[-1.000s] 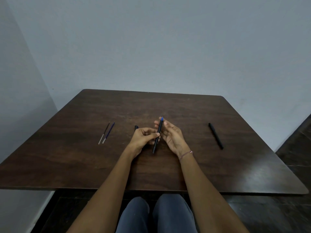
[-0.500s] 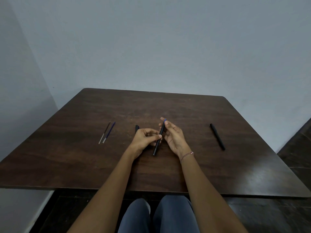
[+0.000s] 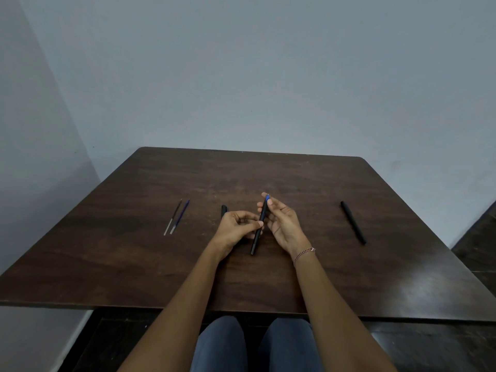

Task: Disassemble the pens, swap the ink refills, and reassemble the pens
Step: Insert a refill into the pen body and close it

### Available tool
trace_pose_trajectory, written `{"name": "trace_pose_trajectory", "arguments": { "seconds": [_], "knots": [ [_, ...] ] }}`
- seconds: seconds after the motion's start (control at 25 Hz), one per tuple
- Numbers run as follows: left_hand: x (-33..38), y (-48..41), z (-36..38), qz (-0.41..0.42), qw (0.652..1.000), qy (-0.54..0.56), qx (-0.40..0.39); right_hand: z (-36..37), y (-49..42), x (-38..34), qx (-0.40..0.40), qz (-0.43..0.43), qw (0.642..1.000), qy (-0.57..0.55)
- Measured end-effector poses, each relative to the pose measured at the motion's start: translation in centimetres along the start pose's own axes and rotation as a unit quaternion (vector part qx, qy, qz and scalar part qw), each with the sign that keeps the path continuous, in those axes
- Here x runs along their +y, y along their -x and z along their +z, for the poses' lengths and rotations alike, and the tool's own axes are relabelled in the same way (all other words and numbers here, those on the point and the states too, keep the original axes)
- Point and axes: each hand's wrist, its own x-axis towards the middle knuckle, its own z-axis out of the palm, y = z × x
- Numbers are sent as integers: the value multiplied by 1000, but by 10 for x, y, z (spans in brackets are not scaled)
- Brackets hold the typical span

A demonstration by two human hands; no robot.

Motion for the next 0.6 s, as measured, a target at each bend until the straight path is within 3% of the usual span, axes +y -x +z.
{"name": "trace_pose_trajectory", "arguments": {
  "seconds": [0.28, 0.6],
  "knots": [
    [1, 0, -1, 3, 1000, -13, -6, 5, -2, 0, 23, -20, 1000, 6],
    [3, 2, 0, 9, 1000, 1, -5, 3, 3, -3, -20, 2, 1000, -17]
  ]
}}
